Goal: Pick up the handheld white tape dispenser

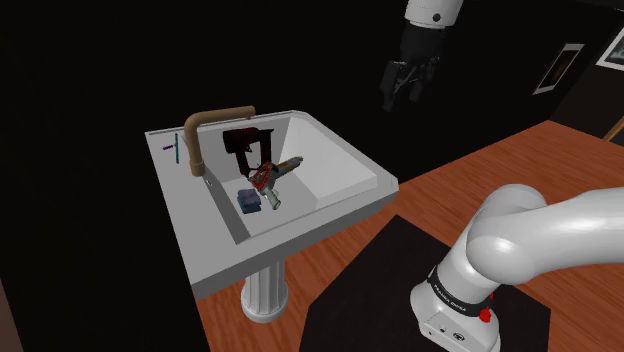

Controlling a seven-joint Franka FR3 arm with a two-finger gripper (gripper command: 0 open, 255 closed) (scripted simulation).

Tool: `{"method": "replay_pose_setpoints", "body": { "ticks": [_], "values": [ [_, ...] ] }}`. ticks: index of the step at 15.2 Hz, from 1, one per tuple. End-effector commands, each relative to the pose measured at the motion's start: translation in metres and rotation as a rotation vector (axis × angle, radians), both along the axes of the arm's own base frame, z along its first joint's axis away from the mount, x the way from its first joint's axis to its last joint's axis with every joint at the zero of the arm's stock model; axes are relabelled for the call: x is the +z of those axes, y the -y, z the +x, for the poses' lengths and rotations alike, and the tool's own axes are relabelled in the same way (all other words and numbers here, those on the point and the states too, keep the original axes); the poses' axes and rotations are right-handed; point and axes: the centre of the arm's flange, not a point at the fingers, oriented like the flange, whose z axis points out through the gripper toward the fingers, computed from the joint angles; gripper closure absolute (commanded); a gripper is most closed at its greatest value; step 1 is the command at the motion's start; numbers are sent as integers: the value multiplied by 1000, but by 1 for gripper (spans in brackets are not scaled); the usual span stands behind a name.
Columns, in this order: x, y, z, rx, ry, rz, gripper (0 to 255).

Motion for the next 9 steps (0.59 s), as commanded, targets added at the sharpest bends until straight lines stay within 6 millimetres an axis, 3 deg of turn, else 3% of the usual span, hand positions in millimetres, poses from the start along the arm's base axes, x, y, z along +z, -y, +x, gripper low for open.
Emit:
{"method": "replay_pose_setpoints", "body": {
  "ticks": [1, 9],
  "values": [
    [0, 0, 0, 0, 0, 0, 0],
    [-81, -10, 66, -15, -3, 23, 0]
  ]
}}
